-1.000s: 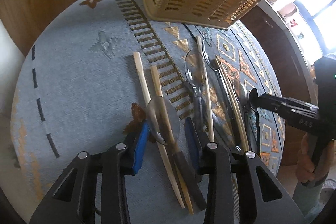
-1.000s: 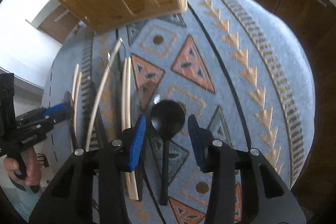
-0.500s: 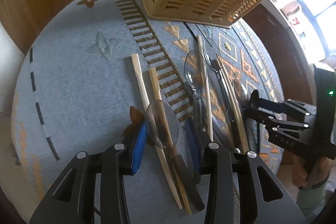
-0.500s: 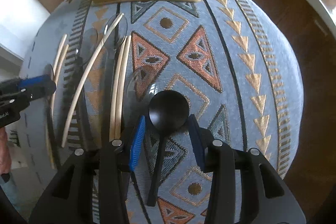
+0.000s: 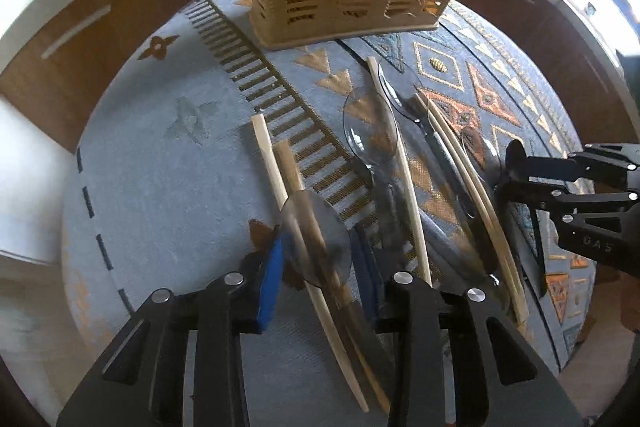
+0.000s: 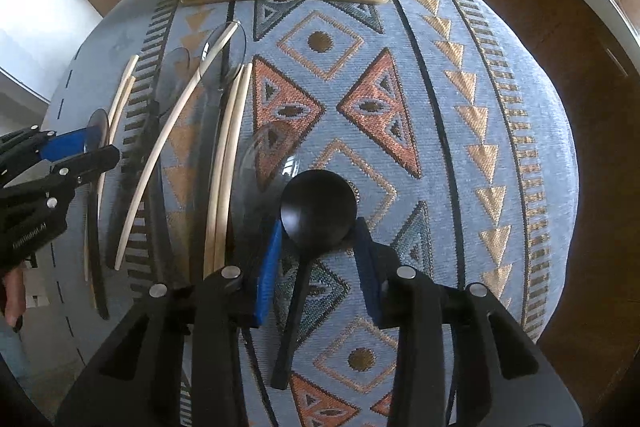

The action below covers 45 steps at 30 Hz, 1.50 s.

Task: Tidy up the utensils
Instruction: 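Grasp a clear plastic spoon with the left tool while the right tool grasps the black spoon, then lift both spoons into the tan caddy and open both tools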

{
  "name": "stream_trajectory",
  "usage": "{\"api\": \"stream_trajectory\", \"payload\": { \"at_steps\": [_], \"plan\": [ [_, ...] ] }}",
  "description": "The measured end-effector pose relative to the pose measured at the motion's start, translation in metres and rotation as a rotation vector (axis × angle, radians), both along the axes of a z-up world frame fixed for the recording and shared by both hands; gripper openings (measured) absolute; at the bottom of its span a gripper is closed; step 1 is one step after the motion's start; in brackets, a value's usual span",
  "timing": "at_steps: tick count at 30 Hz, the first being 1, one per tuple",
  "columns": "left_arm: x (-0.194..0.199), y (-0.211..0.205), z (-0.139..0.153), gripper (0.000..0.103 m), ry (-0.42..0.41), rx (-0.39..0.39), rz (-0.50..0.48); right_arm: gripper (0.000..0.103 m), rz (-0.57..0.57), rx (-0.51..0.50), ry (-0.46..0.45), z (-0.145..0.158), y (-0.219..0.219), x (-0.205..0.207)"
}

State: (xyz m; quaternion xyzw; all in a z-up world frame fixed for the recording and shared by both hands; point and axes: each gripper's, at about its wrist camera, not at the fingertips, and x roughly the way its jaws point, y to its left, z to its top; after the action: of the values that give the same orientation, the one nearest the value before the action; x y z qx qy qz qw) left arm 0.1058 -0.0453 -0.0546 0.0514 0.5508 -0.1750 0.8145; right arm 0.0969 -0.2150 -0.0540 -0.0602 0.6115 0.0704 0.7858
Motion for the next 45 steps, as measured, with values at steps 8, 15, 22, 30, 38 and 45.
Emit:
{"api": "stream_trajectory", "payload": {
  "at_steps": [8, 15, 22, 30, 38, 45],
  "plan": [
    [-0.012, 0.023, 0.016, 0.029, -0.077, -0.137, 0.008, 0.032, 0.019, 0.064, -0.101, 0.015, -0.030, -0.024],
    [-0.035, 0.037, 0.062, 0.028, -0.295, -0.248, 0.027, 0.032, 0.051, 0.172, -0.337, 0.066, -0.046, -0.046],
    [-0.034, 0.038, 0.147, 0.028, -0.643, -0.340, 0.081, 0.032, 0.041, 0.204, -0.702, 0.159, -0.031, -0.057],
    [0.014, 0.022, 0.214, 0.027, -0.868, -0.368, 0.100, 0.032, -0.074, 0.195, -1.057, 0.220, -0.028, -0.020],
    [0.062, 0.006, 0.205, 0.027, -0.855, -0.328, 0.101, 0.032, -0.146, 0.124, -1.127, 0.209, -0.032, 0.052],
    [0.081, 0.006, 0.163, 0.027, -0.789, -0.317, 0.102, 0.032, -0.163, 0.088, -1.085, 0.165, -0.033, 0.078]
  ]
}}
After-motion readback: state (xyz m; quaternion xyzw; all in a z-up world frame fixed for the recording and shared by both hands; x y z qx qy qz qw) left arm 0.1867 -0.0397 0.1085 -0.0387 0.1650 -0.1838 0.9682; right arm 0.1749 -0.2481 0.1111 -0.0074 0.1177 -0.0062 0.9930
